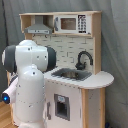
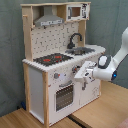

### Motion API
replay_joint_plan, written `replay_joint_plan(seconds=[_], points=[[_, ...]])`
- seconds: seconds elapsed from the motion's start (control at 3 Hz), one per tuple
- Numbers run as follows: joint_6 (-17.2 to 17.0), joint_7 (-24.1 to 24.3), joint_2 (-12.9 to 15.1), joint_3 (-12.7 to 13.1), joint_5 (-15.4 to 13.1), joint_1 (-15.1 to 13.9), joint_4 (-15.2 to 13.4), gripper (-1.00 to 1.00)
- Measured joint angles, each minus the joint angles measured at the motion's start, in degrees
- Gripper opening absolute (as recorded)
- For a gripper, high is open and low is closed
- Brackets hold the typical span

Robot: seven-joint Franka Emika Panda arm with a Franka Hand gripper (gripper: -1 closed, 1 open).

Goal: Play with the kitchen

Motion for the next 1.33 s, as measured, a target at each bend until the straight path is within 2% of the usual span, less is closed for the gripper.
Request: replay_joint_plan(seconds=[0.67,1.0,1.33], points=[[0.5,1.5,1.0,-0.3,0.1,-0.2,-0.7,-1.00],[0.5,1.5,1.0,-0.3,0.1,-0.2,-0.6,1.00],[0.7,1.1,-2.5,-1.2,4.6,2.3,-0.7,1.00]])
